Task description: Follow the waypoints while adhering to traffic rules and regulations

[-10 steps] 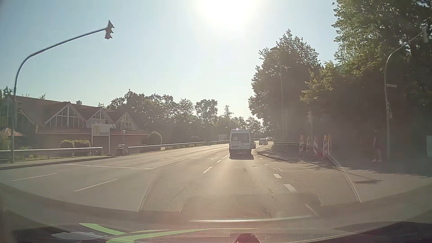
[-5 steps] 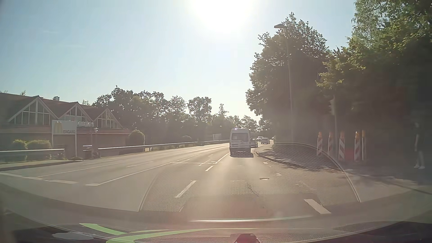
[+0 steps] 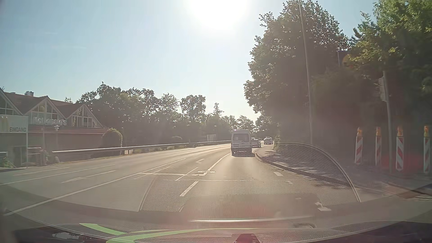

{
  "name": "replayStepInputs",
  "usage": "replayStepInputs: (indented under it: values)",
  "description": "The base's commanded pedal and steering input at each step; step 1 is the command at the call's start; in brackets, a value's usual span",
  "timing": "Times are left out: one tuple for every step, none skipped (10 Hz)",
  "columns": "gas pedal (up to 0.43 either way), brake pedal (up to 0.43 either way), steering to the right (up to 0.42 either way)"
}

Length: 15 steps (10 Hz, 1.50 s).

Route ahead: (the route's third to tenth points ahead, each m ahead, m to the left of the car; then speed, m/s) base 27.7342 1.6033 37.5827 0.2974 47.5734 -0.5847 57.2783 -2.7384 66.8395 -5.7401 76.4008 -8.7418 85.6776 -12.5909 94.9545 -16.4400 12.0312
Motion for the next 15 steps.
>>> replayStepInputs:
  values:
    - [0.157, 0.000, 0.014]
    - [0.157, 0.000, 0.014]
    - [0.118, 0.000, 0.014]
    - [0.118, 0.000, 0.014]
    - [0.118, 0.000, 0.014]
    - [0.118, 0.000, 0.014]
    - [0.118, 0.000, 0.015]
    - [0.118, 0.000, 0.014]
    - [0.118, 0.000, 0.014]
    - [0.118, 0.000, 0.014]
    - [0.118, 0.000, 0.014]
    - [0.118, 0.000, 0.015]
    - [0.118, 0.000, 0.015]
    - [0.118, 0.000, 0.015]
    - [0.118, 0.000, 0.015]
